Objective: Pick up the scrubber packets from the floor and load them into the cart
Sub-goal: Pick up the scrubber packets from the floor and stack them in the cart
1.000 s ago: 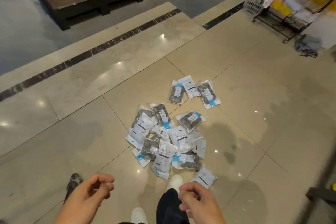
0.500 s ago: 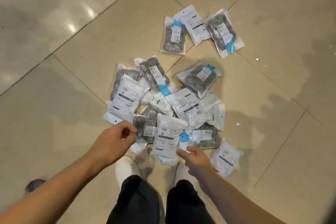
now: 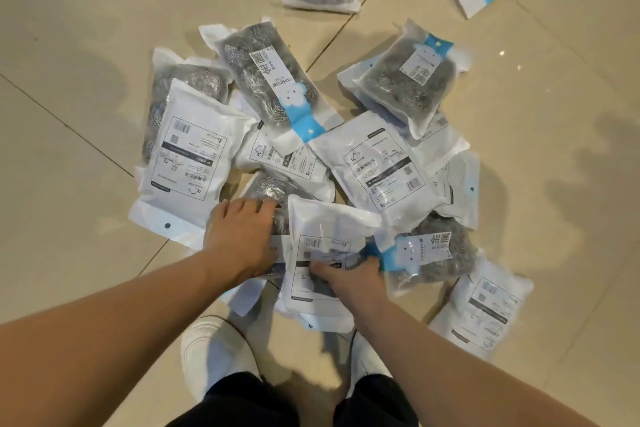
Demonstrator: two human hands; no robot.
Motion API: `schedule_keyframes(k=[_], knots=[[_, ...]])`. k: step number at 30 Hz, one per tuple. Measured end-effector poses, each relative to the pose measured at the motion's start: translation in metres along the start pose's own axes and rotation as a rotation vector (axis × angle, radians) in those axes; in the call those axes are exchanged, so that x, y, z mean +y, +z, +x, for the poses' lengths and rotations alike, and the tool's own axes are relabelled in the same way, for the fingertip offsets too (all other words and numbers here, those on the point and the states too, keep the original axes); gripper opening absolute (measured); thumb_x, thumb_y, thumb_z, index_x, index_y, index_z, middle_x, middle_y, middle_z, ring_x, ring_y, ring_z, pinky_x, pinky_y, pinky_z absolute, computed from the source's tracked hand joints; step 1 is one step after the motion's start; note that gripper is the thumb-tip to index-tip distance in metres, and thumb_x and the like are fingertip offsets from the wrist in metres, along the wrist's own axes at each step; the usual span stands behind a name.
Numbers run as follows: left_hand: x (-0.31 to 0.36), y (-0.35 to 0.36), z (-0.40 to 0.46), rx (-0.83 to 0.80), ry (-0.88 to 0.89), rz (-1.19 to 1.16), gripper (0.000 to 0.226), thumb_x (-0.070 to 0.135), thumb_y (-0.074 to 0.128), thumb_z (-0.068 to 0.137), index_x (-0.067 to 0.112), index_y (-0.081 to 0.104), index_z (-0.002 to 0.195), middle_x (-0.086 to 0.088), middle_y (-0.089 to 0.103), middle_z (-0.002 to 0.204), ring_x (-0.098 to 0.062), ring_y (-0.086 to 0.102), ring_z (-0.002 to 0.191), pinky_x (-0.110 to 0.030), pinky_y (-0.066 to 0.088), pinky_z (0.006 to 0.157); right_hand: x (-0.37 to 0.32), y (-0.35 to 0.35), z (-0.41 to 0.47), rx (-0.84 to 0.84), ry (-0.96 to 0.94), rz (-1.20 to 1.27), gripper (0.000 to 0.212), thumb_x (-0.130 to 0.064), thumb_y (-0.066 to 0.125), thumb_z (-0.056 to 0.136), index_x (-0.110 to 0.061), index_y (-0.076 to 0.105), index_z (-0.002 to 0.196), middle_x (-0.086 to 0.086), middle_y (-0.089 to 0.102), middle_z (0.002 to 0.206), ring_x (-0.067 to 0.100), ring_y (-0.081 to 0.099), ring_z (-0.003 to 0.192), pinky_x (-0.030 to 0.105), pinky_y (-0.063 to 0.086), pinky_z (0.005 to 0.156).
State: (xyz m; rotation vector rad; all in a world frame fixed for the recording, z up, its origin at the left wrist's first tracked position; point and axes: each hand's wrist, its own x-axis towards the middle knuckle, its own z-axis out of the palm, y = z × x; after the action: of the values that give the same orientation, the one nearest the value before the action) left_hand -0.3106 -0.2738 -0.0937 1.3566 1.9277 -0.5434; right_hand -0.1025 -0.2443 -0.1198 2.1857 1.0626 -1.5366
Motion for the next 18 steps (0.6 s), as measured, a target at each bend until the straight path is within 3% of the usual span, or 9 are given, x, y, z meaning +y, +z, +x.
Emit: schedule_keyframes(k=[2, 4, 7, 9, 11, 14, 16, 18], knots=[[0.001, 0.003, 0.001, 0.045, 0.002, 0.114, 0.075, 0.044, 0.069, 0.083, 0.021, 0.037, 0.146, -0.006, 0.053, 0.146, -0.031, 0.047, 0.137, -0.048, 0.024, 0.122, -0.004, 0.002, -0.003, 0.03, -0.006, 0.024, 0.134, -0.072, 0.081, 0.024, -0.014, 0.038, 0.136, -0.001, 0.061, 0.127, 0.026, 0.061, 0.121, 0.048, 0.051, 0.107], [0.001, 0.002, -0.001, 0.074, 0.014, 0.18, 0.062, 0.047, 0.068, 0.085, 0.018, 0.046, 0.135, -0.007, 0.059, 0.135, -0.031, 0.053, 0.127, -0.045, 0.032, 0.114, -0.001, 0.001, -0.006, 0.028, -0.015, 0.068, 0.124, -0.068, 0.086, 0.028, -0.015, 0.046, 0.133, -0.002, 0.068, 0.12, 0.025, 0.067, 0.113, 0.047, 0.056, 0.1], [-0.003, -0.007, -0.017, 0.005, -0.016, 0.067, 0.046, 0.051, 0.066, 0.086, 0.017, 0.056, 0.116, -0.009, 0.065, 0.12, -0.031, 0.06, 0.113, -0.039, 0.047, 0.09, 0.0, -0.008, -0.023, -0.093, -0.01, 0.129, 0.078, -0.048, 0.094, 0.045, -0.018, 0.071, 0.113, 0.001, 0.08, 0.098, 0.024, 0.078, 0.089, 0.042, 0.066, 0.075], [-0.01, -0.015, -0.035, -0.082, -0.047, -0.076, 0.041, 0.047, 0.07, 0.082, 0.018, 0.057, 0.107, -0.01, 0.066, 0.112, -0.029, 0.061, 0.102, -0.036, 0.052, 0.08, -0.006, -0.021, -0.046, -0.125, -0.003, 0.123, 0.056, -0.037, 0.094, 0.056, -0.015, 0.076, 0.104, 0.007, 0.081, 0.088, 0.025, 0.078, 0.077, 0.046, 0.067, 0.067], [-0.019, -0.026, -0.06, -0.169, -0.095, -0.207, 0.043, 0.048, 0.077, 0.078, 0.02, 0.055, 0.101, -0.008, 0.067, 0.108, -0.026, 0.06, 0.092, -0.036, 0.055, 0.08, -0.013, -0.036, -0.074, -0.123, 0.003, 0.12, 0.036, -0.024, 0.092, 0.07, -0.015, 0.076, 0.101, 0.009, 0.08, 0.086, 0.026, 0.077, 0.074, 0.043, 0.067, 0.067], [-0.029, -0.053, -0.11, -0.175, -0.137, -0.465, 0.05, 0.045, 0.085, 0.074, 0.021, 0.053, 0.104, -0.003, 0.066, 0.102, -0.022, 0.059, 0.088, -0.033, 0.049, 0.074, -0.031, -0.066, -0.13, -0.1, -0.05, 0.071, 0.035, -0.023, 0.09, 0.075, -0.026, 0.069, 0.103, 0.0, 0.079, 0.093, 0.02, 0.075, 0.081, 0.032, 0.063, 0.068], [-0.033, -0.083, -0.152, -0.094, -0.164, -0.638, 0.053, 0.041, 0.088, 0.073, 0.022, 0.049, 0.104, 0.003, 0.061, 0.093, -0.018, 0.056, 0.081, -0.028, 0.04, 0.063, -0.045, -0.084, -0.169, -0.09, -0.082, 0.058, 0.034, -0.025, 0.089, 0.076, -0.03, 0.06, 0.094, -0.002, 0.074, 0.092, 0.021, 0.073, 0.086, 0.04, 0.063, 0.077], [-0.038, -0.115, -0.198, 0.021, -0.199, -0.782, 0.051, 0.037, 0.087, 0.075, 0.02, 0.049, 0.103, 0.006, 0.062, 0.089, -0.014, 0.057, 0.076, -0.022, 0.038, 0.058, -0.063, -0.1, -0.217, -0.067, -0.146, 0.049, 0.035, -0.025, 0.088, 0.077, -0.026, 0.061, 0.099, 0.001, 0.074, 0.094, 0.024, 0.073, 0.088, 0.048, 0.063, 0.084]])
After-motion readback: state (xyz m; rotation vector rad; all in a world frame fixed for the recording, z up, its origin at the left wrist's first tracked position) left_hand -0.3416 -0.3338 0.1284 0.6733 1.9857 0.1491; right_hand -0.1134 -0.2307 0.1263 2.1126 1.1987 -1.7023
